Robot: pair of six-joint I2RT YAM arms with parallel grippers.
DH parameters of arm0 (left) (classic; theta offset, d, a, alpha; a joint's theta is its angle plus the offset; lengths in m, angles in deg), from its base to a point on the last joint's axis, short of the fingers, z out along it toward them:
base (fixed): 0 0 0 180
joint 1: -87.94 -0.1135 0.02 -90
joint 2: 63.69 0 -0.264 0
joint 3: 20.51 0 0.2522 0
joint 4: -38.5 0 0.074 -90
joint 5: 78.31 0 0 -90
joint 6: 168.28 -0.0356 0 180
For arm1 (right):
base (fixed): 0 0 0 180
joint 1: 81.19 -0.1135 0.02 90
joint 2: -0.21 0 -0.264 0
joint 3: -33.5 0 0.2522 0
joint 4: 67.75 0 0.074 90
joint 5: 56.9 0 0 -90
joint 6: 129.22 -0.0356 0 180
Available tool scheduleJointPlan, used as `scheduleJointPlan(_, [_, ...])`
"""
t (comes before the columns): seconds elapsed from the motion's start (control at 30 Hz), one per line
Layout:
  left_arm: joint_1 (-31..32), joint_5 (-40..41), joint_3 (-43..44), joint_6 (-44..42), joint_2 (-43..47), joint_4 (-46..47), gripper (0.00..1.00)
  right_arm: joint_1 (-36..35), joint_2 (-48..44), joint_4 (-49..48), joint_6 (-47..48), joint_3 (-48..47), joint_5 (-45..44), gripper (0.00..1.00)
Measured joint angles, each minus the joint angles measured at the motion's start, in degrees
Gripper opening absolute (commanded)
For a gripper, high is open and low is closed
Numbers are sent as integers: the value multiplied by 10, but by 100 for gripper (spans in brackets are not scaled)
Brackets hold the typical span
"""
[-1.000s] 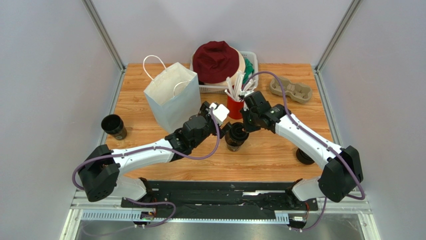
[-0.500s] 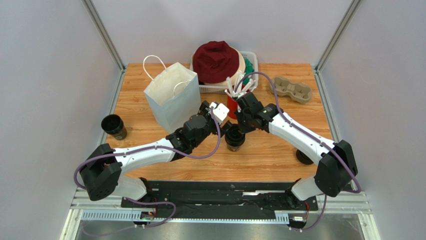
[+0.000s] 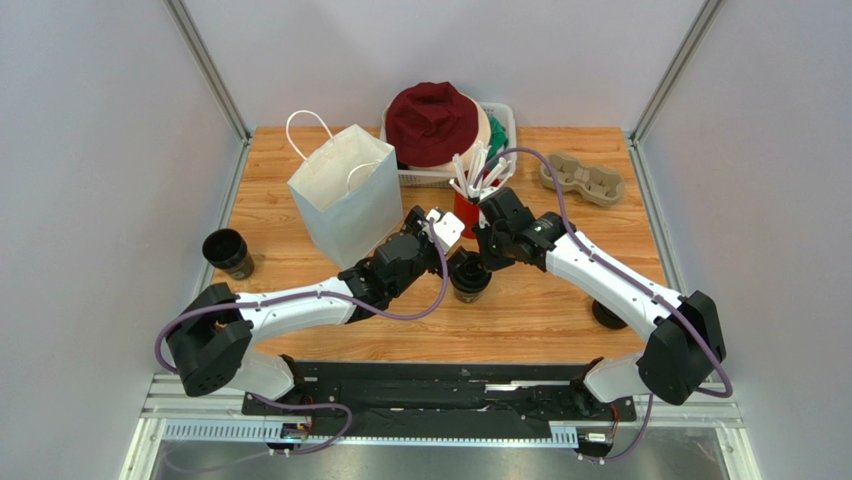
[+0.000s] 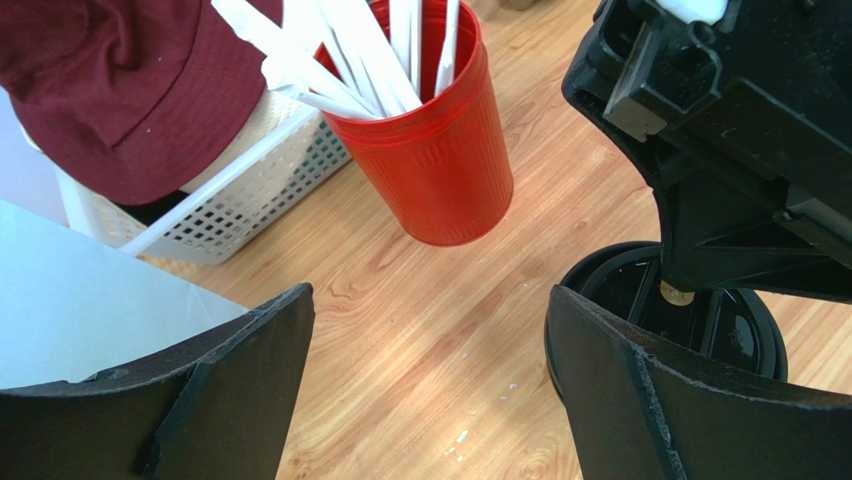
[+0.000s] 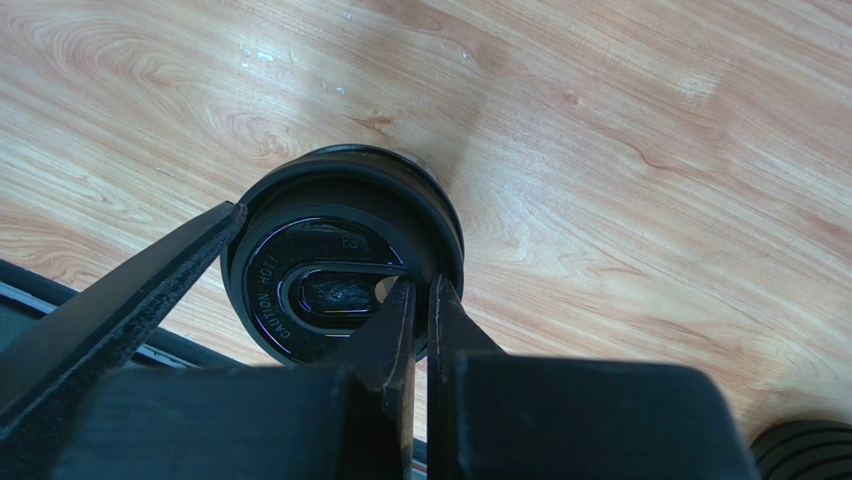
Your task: Pack the takeout coffee
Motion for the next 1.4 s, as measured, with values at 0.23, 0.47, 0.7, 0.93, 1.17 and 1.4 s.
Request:
scheduleJointPlan(0.23, [10, 0, 0, 0, -12, 4, 95, 0, -3, -4, 0, 17, 3, 1])
scheduleJointPlan(0.47, [16, 0, 0, 0, -16, 4, 95, -4, -2, -7, 0, 17, 2, 2])
scheduleJointPlan(0.7, [17, 0, 0, 0, -18, 4, 95, -8, 8, -7, 0, 17, -1, 1])
scheduleJointPlan(0.93, [20, -1, 0, 0, -20, 3, 95, -9, 16, -7, 0, 17, -5, 3])
scheduleJointPlan(1.17, [20, -7, 0, 0, -21, 3, 95, -10, 19, -8, 0, 17, -5, 7])
scheduleJointPlan(1.4, [21, -8, 0, 0, -27, 3, 95, -10, 20, -7, 0, 12, -5, 11])
